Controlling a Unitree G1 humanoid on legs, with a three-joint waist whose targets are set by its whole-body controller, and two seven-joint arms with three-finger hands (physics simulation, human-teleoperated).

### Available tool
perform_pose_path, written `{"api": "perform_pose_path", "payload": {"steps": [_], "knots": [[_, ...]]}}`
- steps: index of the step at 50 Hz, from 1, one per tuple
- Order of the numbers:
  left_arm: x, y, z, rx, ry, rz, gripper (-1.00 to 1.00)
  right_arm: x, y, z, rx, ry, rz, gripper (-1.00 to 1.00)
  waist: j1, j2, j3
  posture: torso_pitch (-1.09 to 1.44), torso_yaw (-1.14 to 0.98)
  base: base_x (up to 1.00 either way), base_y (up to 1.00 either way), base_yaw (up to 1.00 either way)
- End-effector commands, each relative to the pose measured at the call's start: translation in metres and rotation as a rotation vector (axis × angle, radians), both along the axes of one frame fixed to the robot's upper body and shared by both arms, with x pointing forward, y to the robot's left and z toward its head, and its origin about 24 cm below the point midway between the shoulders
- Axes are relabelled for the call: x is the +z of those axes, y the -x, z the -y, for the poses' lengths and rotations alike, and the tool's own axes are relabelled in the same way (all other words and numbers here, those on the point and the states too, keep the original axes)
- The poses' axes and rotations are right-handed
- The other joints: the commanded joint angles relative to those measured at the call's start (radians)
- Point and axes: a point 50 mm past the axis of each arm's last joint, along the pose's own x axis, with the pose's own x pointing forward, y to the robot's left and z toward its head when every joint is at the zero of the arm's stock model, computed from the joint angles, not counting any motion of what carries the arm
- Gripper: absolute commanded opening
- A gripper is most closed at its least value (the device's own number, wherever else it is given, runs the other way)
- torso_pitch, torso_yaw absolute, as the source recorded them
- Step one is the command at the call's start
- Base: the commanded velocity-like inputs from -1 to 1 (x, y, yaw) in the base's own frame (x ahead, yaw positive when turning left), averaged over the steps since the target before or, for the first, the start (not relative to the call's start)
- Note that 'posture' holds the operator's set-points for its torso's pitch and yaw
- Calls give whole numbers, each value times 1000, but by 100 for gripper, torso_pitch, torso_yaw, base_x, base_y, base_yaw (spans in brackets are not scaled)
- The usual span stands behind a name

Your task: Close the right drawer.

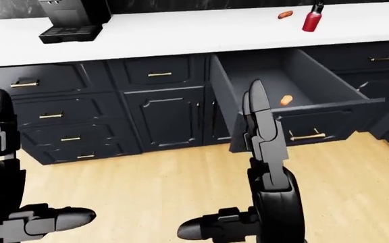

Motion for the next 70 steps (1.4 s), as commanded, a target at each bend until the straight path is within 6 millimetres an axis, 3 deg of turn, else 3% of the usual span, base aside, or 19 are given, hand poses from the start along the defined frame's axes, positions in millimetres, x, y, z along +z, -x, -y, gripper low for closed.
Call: {"api": "perform_pose_path", "payload": {"steps": [1, 6, 10, 11, 16, 21, 24, 25, 27, 34, 37, 38, 47, 51, 52, 61, 64, 65, 70], "knots": [[8, 6, 2, -5, -9, 60, 100, 8, 6, 0, 0, -5, 68, 100, -2, -2, -3, 0, 0, 0, 0, -44], [8, 6, 2, -8, -9, 60, 100, 10, 7, -2, 6, 0, 67, 100, -5, 25, -4, 0, 0, 0, 0, -45], [8, 7, 3, -9, -11, 61, 100, 10, 7, -3, 10, 5, 67, 100, 11, 114, -10, 0, 0, 0, 0, -47], [8, 7, 3, -10, -11, 61, 100, 10, 7, -3, 12, 4, 68, 100, 24, 66, 2, 0, 0, 0, 0, -48], [7, 7, 3, -12, -13, 61, 100, 9, 8, -5, 20, 9, 64, 100, 12, 66, -10, 0, 0, 0, 0, -49], [7, 8, 3, -14, -13, 61, 100, 6, 7, -5, 23, 13, 61, 100, 19, 10, -7, 0, 0, 0, 0, -50], [7, 8, 3, -14, -14, 62, 100, 4, 6, -4, 26, 15, 62, 100, 9, -56, -19, 0, 0, 0, 0, -50], [7, 8, 3, -14, -13, 62, 100, 3, 6, -4, 26, 14, 61, 100, -1, -19, -11, 0, 0, 0, 0, -50], [7, 8, 3, -14, -13, 62, 100, 2, 6, -4, 27, 17, 60, 100, -7, -26, -14, 0, 0, 0, 0, -50], [7, 8, 3, -15, -14, 63, 100, 2, 6, -4, 29, 19, 58, 100, 6, 41, 13, 0, 0, 0, 0, -51], [7, 8, 3, -15, -14, 63, 100, 2, 6, -5, 31, 21, 56, 100, 14, 120, -9, 0, 0, 0, 0, -51], [7, 8, 3, -15, -14, 63, 100, 2, 6, -5, 32, 21, 57, 100, 27, 87, -3, 0, 0, 0, 0, -51], [7, 8, 3, -15, -13, 65, 100, 1, 5, -6, 35, 25, 54, 100, 21, 21, -2, 0, 0, 0, 0, -51], [7, 8, 3, -15, -14, 64, 100, 2, 5, -6, 37, 27, 53, 100, 6, -66, -19, 0, 0, 0, 0, -51], [7, 8, 3, -15, -13, 65, 100, 2, 6, -6, 37, 27, 54, 100, -1, -29, -12, 0, 0, 0, 0, -52], [7, 8, 4, -18, -14, 63, 100, 5, 6, -7, 38, 28, 52, 100, 6, 43, 11, 0, 0, 0, 0, -52], [7, 8, 4, -18, -14, 64, 100, 4, 6, -7, 39, 29, 51, 100, 14, 126, -11, 0, 0, 0, 0, -52], [7, 8, 4, -18, -14, 64, 100, 5, 6, -7, 39, 30, 51, 100, 26, 88, -1, 0, 0, 0, 0, -51], [7, 9, 4, -17, -15, 64, 100, 5, 6, -7, 37, 29, 49, 100, 18, 67, -9, 0, 0, 0, 0, -52]]}}
